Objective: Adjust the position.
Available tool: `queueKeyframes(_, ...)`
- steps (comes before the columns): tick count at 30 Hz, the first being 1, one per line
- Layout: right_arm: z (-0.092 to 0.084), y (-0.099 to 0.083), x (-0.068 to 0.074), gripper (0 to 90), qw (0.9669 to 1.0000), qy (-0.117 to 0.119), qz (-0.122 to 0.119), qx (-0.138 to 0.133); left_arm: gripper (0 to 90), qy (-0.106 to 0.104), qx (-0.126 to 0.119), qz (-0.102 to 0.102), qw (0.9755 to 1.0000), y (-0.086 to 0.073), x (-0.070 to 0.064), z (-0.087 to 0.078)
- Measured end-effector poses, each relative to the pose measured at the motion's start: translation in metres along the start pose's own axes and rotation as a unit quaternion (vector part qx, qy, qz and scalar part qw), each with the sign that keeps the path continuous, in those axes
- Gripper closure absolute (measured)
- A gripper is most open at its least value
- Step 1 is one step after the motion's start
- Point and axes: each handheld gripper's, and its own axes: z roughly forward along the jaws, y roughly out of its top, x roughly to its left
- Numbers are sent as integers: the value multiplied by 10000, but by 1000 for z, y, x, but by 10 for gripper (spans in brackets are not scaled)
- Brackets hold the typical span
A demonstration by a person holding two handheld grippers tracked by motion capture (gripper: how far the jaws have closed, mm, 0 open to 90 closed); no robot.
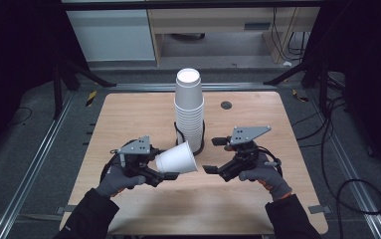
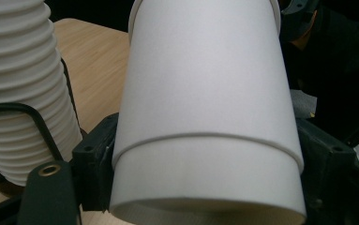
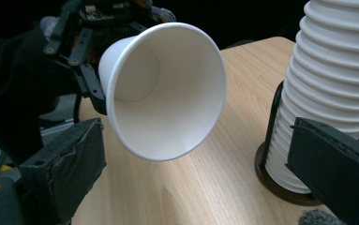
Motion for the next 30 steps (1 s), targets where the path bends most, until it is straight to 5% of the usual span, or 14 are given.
queueKeyframes(11,4,2,3,57,9996,176,138,-185,209,-31,-279,18,9996,3,-1,-2)
queueKeyframes(30,16,2,11,56,9985,494,149,-168,210,-183,-254,175,9994,4,-8,10)
